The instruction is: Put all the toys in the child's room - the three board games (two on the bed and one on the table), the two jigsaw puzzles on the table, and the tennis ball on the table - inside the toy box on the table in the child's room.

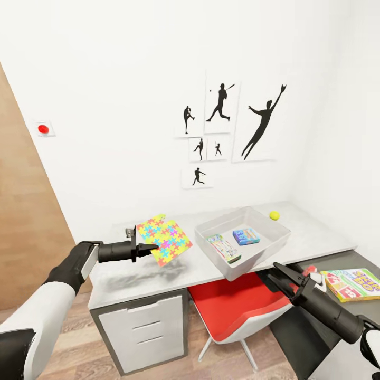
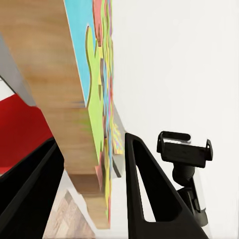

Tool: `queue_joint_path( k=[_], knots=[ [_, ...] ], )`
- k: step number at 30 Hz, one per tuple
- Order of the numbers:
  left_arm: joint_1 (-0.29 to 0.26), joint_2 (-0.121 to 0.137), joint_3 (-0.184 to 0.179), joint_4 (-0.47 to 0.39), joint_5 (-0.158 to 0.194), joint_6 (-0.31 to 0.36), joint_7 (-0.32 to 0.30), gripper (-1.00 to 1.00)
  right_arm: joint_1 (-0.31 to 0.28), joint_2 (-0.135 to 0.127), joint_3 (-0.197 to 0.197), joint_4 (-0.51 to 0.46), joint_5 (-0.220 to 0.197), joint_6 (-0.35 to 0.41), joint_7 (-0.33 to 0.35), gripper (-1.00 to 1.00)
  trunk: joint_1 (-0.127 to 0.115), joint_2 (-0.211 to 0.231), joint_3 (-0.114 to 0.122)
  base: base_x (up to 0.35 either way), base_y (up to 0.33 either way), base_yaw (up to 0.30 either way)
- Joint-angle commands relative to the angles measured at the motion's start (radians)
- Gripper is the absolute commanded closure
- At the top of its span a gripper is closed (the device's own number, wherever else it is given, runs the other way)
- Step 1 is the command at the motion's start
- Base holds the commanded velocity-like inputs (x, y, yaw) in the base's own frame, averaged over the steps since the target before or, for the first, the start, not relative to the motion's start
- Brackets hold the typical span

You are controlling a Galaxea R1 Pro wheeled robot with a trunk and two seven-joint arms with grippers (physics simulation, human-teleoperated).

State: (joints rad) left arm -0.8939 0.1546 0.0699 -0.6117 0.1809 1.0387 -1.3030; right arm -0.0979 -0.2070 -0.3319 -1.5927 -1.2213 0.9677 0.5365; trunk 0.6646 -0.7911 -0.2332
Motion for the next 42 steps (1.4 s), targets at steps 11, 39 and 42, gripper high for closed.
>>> queue_joint_path(
  k=[11,39,42],
  knots=[
    [-0.001,0.000,0.001,0.000,0.002,0.007,-0.003,1.00,-0.001,0.000,-0.001,0.000,0.004,0.005,0.005,-1.00,-0.042,0.076,0.027,0.000,0.000,-0.272],
    [0.000,0.001,0.001,0.000,0.001,0.007,-0.021,1.00,0.000,0.005,-0.008,0.000,0.005,0.003,0.006,-1.00,-0.149,0.272,0.088,0.000,0.000,-0.227],
    [-0.001,0.002,0.001,0.000,0.000,0.007,-0.022,1.00,0.000,0.006,-0.013,0.000,0.005,0.003,0.006,-1.00,-0.161,0.293,0.093,0.000,0.000,-0.168]
  ],
)
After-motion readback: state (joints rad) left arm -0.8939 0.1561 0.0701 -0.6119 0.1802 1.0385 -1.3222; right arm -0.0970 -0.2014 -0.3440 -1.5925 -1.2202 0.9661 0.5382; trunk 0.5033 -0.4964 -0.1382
